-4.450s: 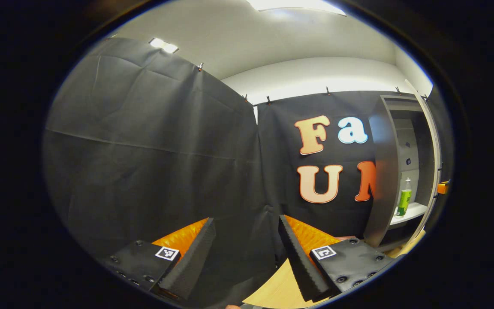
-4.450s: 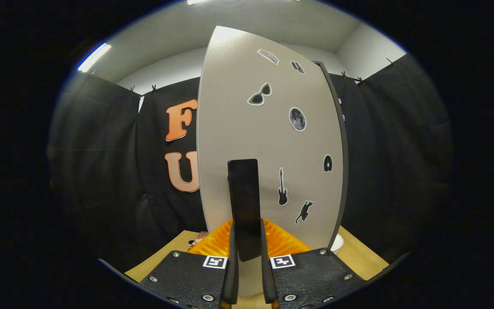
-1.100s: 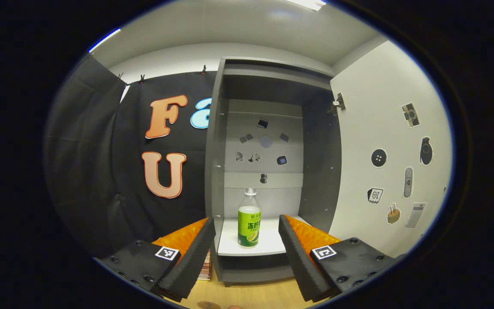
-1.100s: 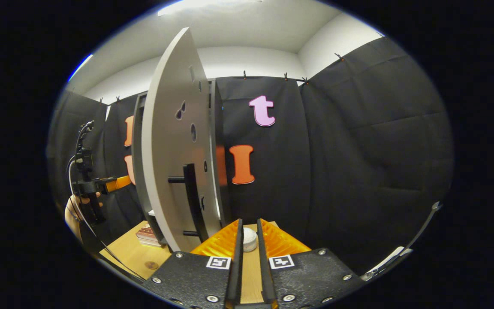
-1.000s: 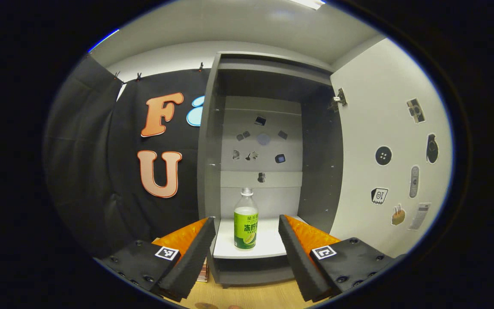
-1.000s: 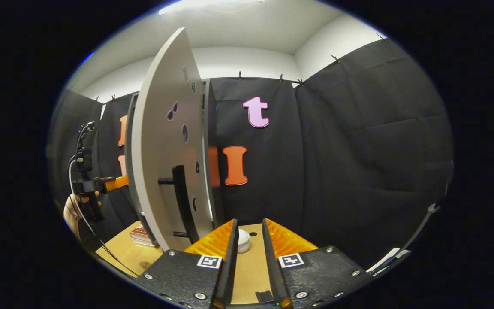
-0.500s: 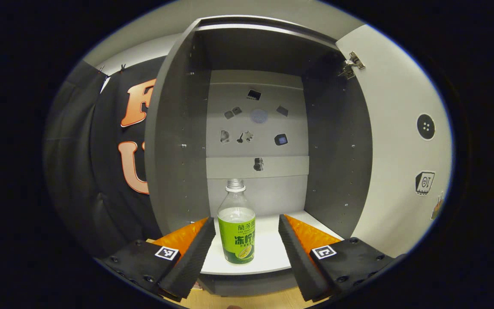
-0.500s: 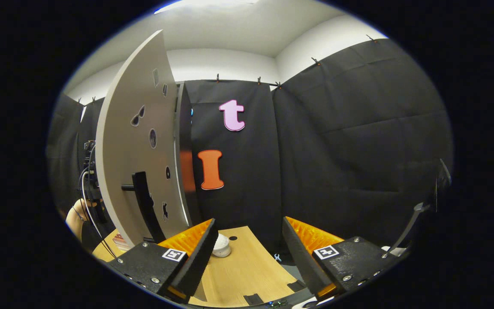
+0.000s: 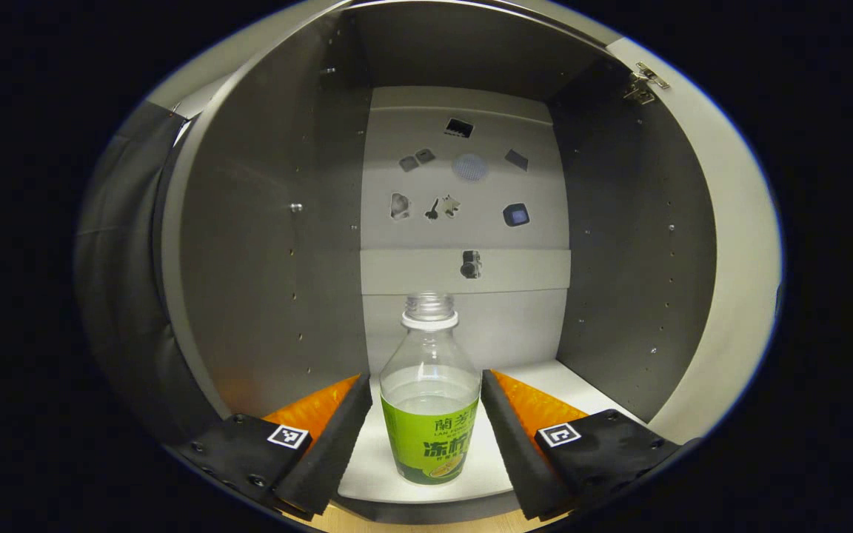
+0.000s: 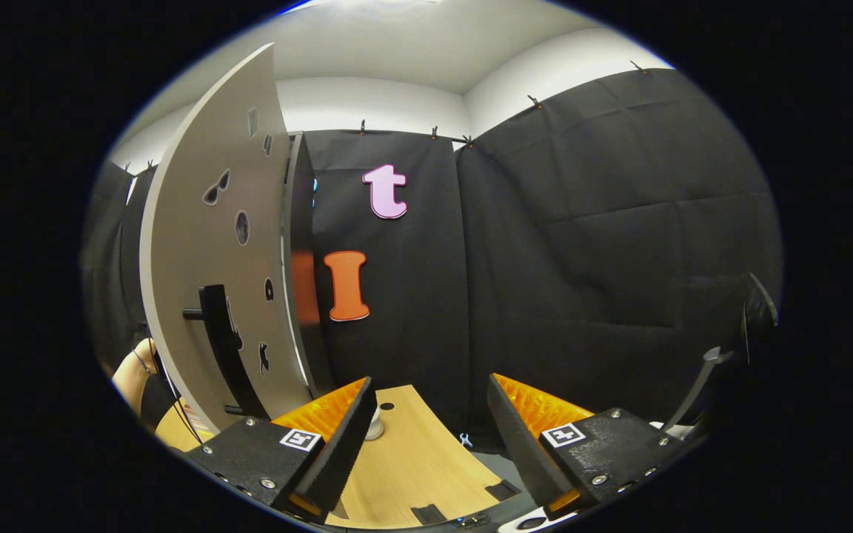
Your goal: Open the cabinet door with the right hand, grasp the bottle in the cabinet with the left hand and place it on the coaster, then close the cabinet door with the right hand.
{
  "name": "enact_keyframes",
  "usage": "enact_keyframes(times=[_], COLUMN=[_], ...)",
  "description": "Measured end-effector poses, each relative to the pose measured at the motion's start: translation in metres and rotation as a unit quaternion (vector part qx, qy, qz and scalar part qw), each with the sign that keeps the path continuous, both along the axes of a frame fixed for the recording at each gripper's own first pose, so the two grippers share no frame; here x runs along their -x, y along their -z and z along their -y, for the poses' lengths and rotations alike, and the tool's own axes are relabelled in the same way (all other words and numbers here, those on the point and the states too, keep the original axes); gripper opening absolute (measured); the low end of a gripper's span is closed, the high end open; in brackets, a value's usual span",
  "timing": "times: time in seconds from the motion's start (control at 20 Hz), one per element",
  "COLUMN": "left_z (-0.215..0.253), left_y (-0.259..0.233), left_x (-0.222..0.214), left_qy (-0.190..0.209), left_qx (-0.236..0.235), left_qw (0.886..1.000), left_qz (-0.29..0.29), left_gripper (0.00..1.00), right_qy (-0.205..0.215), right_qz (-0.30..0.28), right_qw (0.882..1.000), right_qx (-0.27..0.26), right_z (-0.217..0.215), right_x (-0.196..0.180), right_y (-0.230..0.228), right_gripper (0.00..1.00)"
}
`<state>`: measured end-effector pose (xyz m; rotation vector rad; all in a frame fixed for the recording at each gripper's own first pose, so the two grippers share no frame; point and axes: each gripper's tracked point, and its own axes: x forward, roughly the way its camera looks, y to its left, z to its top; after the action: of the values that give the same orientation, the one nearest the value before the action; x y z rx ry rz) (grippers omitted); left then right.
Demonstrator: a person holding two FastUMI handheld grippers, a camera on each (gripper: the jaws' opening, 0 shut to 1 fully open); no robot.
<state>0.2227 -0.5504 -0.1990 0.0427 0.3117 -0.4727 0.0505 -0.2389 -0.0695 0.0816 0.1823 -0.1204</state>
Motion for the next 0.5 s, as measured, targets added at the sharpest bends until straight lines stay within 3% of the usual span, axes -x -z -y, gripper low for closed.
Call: enact_keyframes(times=[0.2,0.3,0.45,0.5], left_z=[0.005,0.003,0.000,-0.004], left_y=[0.009,0.006,-0.006,-0.012], left_x=[-0.004,0.005,0.021,0.027], left_qy=[0.004,0.008,0.018,0.020], left_qx=[-0.001,0.005,0.021,0.027], left_qw=[1.000,1.000,0.999,0.999], left_qz=[-0.010,-0.015,-0.022,-0.020], left_gripper=[0.96,0.83,0.83,0.83], right_qy=[0.007,0.006,0.002,-0.002], right_qz=[-0.007,-0.008,-0.006,-0.006], right_qw=[1.000,1.000,1.000,1.000], right_qx=[0.000,0.000,0.001,0.000], right_z=[0.000,-0.002,-0.005,-0.007], right_x=[-0.002,-0.007,-0.005,-0.004], right_y=[0.001,0.000,-0.002,-0.002], right_gripper=[0.93,0.93,0.93,0.98])
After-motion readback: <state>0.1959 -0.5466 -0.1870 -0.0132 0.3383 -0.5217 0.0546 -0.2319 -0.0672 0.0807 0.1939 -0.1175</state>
